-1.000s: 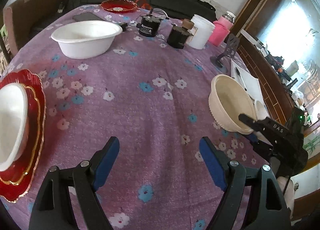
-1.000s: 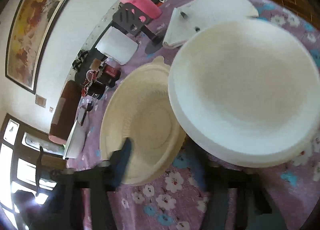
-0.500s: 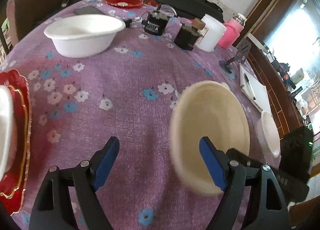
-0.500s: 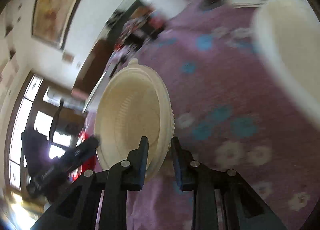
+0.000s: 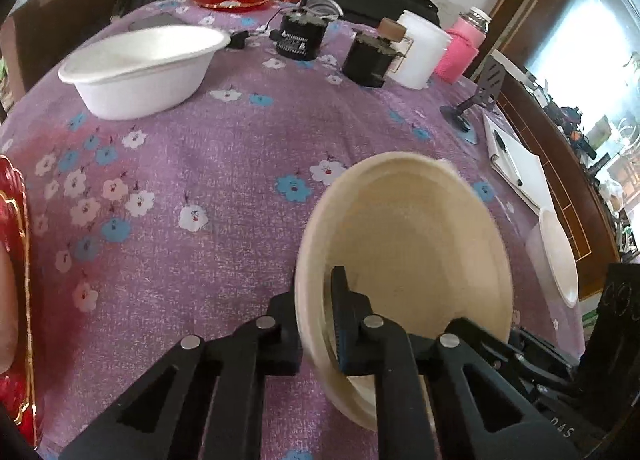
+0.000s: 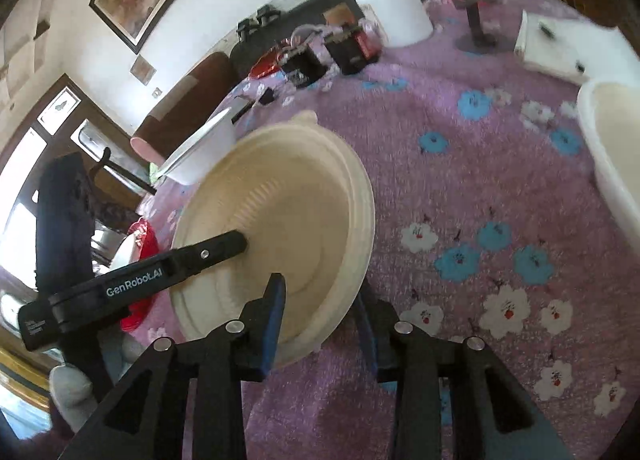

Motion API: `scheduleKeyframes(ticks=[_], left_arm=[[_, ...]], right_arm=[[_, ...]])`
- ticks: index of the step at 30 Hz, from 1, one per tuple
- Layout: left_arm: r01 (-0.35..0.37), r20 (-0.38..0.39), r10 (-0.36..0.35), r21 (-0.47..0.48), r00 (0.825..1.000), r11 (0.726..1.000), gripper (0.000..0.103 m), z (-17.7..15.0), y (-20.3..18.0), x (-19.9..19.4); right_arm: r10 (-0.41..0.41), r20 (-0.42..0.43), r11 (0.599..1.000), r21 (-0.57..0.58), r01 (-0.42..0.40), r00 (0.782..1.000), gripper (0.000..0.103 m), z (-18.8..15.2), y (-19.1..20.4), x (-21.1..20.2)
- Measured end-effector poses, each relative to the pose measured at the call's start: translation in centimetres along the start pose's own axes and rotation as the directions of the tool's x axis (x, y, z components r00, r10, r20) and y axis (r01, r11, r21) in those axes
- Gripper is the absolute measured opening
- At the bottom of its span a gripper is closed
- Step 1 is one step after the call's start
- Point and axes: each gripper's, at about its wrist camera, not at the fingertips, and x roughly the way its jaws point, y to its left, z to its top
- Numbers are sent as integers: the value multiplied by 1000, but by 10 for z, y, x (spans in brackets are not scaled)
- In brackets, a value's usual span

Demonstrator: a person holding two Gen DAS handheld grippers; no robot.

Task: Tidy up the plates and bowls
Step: 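Carry the beige bowl onto the plate stack and open the right tool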

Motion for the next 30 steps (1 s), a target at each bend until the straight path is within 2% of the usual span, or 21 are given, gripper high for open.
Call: scheduleKeyframes(ticks=[4,7,12,16,22,25,30], left_arm=[[7,14,-7,-7,1000,1000,11,-2,0,-8],[-9,28,10,-13,1000,1000,11,-5,3,-14],[6,41,-4,-49,999,999,11,-11,16,-33],[-2,85,7,-58,996,998,11,-17,25,-61],[-42,192,56,-78,980,996,11,-29,48,-116],[-72,249,96,-105,964,992,11,-36,70,-147],[-93,279,140,-176,950,980,11,-34,114,-176]], right_arm=[[4,19,1000,-1,-4,1000,37,0,2,-4],[3,21,1000,-2,-3,1000,26,-2,4,-4],[17,28,1000,-10,-17,999,22,-2,16,-6],[40,10,999,-5,-40,999,21,-10,33,-8],[51,6,994,-94,-50,999,22,-11,89,-14],[67,3,985,-157,-66,998,22,-5,126,-13],[78,-12,963,-257,-79,997,22,7,189,2]])
